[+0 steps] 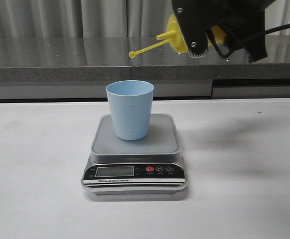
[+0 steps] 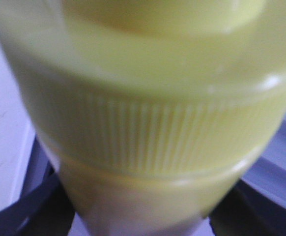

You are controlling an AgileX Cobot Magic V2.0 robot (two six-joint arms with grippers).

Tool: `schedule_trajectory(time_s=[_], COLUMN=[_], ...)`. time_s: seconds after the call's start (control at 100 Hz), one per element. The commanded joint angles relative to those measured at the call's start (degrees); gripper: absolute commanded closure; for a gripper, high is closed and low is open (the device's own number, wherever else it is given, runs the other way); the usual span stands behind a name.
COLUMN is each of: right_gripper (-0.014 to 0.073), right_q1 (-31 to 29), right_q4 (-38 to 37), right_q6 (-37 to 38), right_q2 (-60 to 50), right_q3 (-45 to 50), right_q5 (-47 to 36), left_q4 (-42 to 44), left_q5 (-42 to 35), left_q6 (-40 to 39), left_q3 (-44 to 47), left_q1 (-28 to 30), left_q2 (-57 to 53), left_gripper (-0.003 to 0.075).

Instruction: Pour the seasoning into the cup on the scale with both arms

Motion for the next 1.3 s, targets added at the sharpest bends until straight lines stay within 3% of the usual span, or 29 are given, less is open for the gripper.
schedule_trajectory(time_s=[0.0,0.18,0.56,0.66,0.82,0.89,1.29], right_gripper=[0.0258,0.0258,0.0258,0.0258,0.0275,0.0275,0.0275], right_q1=[1.41,3.61,4.52,4.52,4.41,4.41,4.35], right_q4=[-4.03,-4.03,-3.81,-3.32,-2.58,-2.53,2.5], right_q6=[0.72,0.6,0.96,6.87,25.46,29.43,30.81], right_q2=[-0.41,3.61,5.05,4.85,3.17,1.88,-3.47], right_q3=[-3.71,-6.85,-6.56,-6.56,-6.56,-6.56,-6.56], right_q5=[3.93,8.35,8.03,8.09,8.09,7.9,5.29], left_q4=[-0.78,-0.78,-0.78,-0.78,-0.78,-0.78,-0.78], left_q5=[-4.35,-4.35,-4.35,-4.35,-4.35,-4.35,-4.35], left_q6=[-0.29,-0.29,-0.29,-0.29,-0.29,-0.29,-0.29], left_q3=[-1.56,-1.56,-1.56,-1.56,-1.56,-1.56,-1.56], left_q1=[0.03,0.03,0.03,0.03,0.03,0.03,0.03], left_q2=[0.39,0.39,0.39,0.39,0.39,0.39,0.39], left_gripper=[0.0741,0.0741,0.0741,0.0741,0.0741,0.0741,0.0741])
